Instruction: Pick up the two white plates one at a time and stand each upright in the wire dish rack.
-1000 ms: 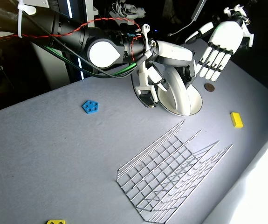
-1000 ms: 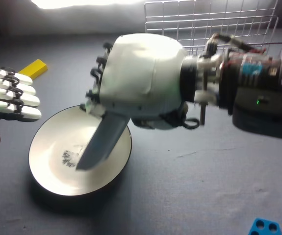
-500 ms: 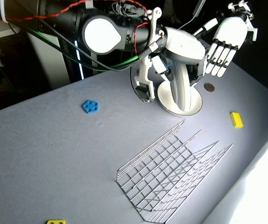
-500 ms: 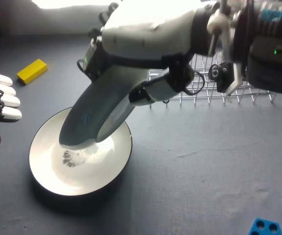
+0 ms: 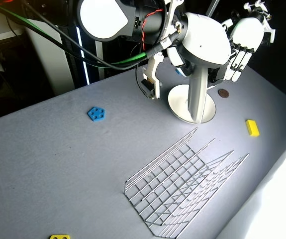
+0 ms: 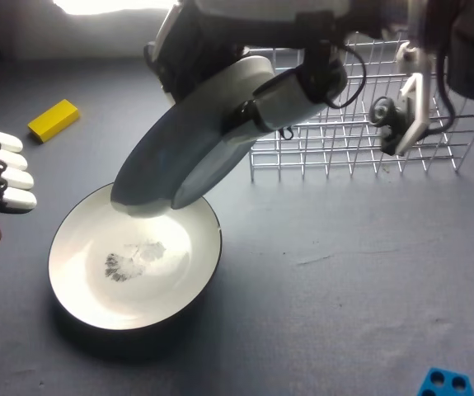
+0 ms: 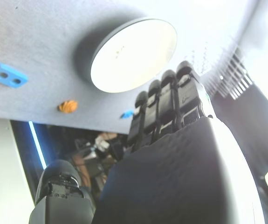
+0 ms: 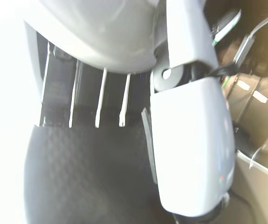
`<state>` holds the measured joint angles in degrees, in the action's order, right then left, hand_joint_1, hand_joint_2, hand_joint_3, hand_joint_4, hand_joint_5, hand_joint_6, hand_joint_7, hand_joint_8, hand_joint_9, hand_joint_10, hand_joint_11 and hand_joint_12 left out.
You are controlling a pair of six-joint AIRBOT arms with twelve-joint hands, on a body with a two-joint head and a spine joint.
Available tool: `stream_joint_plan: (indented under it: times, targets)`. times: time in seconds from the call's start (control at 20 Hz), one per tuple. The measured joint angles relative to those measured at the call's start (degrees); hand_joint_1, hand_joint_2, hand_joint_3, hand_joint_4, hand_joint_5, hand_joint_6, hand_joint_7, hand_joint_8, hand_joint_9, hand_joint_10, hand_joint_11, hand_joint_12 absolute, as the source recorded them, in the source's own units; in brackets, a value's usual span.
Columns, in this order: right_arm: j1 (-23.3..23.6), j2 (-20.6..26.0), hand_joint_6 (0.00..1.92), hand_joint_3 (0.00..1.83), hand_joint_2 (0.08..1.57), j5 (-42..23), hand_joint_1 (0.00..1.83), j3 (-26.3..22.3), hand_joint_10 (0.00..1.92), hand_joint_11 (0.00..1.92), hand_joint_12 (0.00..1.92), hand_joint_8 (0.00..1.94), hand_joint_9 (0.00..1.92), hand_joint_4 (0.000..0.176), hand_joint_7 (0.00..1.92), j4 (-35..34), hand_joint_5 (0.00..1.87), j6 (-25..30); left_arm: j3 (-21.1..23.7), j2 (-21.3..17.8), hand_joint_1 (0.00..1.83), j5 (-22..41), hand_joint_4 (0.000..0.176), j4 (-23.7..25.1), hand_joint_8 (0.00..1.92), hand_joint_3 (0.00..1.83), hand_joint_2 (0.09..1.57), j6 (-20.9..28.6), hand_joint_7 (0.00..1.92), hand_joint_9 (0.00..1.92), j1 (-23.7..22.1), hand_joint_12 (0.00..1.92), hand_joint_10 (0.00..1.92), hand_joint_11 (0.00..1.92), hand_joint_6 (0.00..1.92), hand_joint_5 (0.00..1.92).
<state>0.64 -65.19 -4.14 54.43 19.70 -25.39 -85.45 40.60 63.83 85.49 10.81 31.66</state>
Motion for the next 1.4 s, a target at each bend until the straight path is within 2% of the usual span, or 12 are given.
stream_joint_plan:
  times: [0.25,0.5,0.95,1.1,1.2,1.35,1.4]
  targets:
    - [1.5,1.2,1.14,0.00,1.11,0.0,1.38,0.0,1.00,0.92,1.08,0.96,1.07,0.000,0.97,0.0,0.82,6.6,-0.4,0.5,0.00,-0.1,0.000,0.8,0.00,0.00,1.02,0.0,0.05,0.03,-0.4,0.01,0.01,0.02,0.01,0.06]
    - [2.2,2.3,1.09,0.00,1.10,0.0,1.38,2.2,0.99,0.91,1.09,0.95,1.07,0.000,0.98,0.2,0.84,19.7,-0.2,0.7,0.00,0.0,0.000,0.7,0.01,0.00,1.02,0.0,0.03,0.00,-0.9,0.00,0.00,0.00,0.00,0.05]
    - [1.9,4.7,1.06,0.00,1.09,-0.8,1.38,2.8,0.97,0.90,1.08,0.93,1.08,0.000,0.99,0.3,0.87,25.6,-0.2,0.7,0.00,0.0,0.000,0.9,0.00,0.00,1.01,0.0,0.03,0.01,-0.9,0.00,0.00,0.01,0.00,0.05]
    - [0.4,5.4,1.08,0.00,1.11,-2.1,1.38,2.8,1.03,0.88,1.10,0.97,1.05,0.000,0.97,0.4,0.84,27.2,-0.1,1.0,0.00,0.0,0.000,0.9,0.01,0.00,1.02,0.0,0.04,0.02,-0.9,0.01,0.01,0.01,0.00,0.06]
    - [-0.3,6.1,1.01,0.00,1.08,-3.0,1.39,3.2,0.96,0.92,1.06,0.87,1.09,0.000,1.03,0.5,0.90,28.4,-0.1,1.2,0.00,0.0,0.000,0.9,0.00,0.00,1.02,0.0,0.03,0.01,-0.9,0.00,0.00,0.00,0.00,0.03]
    - [-0.7,7.2,1.04,0.00,1.09,-5.0,1.39,4.1,0.98,0.93,1.05,0.87,1.07,0.000,1.03,0.7,0.88,29.4,-0.1,1.4,0.00,-0.1,0.000,1.0,0.00,0.00,1.02,0.0,0.03,0.01,-1.4,0.00,0.00,0.00,0.01,0.04]
    - [-0.9,7.3,1.09,0.00,1.10,-5.6,1.38,4.3,1.03,0.89,1.07,0.94,1.04,0.000,0.99,0.6,0.85,29.7,-0.1,1.4,0.00,-0.1,0.000,0.9,0.00,0.00,1.02,0.0,0.03,0.01,-1.6,0.00,0.00,0.00,0.01,0.05]
